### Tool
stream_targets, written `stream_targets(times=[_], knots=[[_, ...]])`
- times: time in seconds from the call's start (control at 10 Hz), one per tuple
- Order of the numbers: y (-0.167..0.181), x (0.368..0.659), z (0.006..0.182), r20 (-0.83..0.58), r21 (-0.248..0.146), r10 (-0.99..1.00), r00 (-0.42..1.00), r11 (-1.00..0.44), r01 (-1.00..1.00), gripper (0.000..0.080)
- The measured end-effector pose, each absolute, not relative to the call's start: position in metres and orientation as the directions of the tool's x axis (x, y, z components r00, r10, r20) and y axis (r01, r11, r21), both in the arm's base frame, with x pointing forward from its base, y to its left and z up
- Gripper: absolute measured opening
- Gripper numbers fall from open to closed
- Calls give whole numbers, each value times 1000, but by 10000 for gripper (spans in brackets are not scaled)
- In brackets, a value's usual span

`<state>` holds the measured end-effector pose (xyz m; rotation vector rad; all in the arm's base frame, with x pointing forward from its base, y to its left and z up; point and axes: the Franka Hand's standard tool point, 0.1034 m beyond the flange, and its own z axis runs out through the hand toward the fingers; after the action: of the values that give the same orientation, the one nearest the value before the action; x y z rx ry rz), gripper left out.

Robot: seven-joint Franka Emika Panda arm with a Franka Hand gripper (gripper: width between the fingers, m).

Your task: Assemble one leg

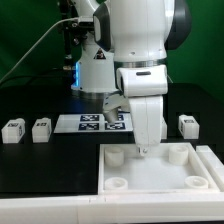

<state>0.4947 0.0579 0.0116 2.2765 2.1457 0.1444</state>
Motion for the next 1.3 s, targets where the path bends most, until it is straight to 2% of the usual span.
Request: stream_targets(times=[0.2,0.5,0.7,0.8,0.9,1.0,1.1,1.2,1.3], knots=[[66,497,11,56,64,998,28,-32,997,59],[66,497,11,35,-8,999,26,-26,1000,59],[65,496,11,34,-8,999,28,-28,1000,59],[64,496,11,34,-8,999,29,-29,1000,144],[64,496,11,34,-8,999,30,-29,1000,328],[64,496,11,34,-9,999,30,-30,1000,467],[64,496,11,34,-9,999,31,-31,999,467],[63,496,11,34,-9,999,31,-31,999,606],[63,497,11,34,-9,999,32,-32,999,636]])
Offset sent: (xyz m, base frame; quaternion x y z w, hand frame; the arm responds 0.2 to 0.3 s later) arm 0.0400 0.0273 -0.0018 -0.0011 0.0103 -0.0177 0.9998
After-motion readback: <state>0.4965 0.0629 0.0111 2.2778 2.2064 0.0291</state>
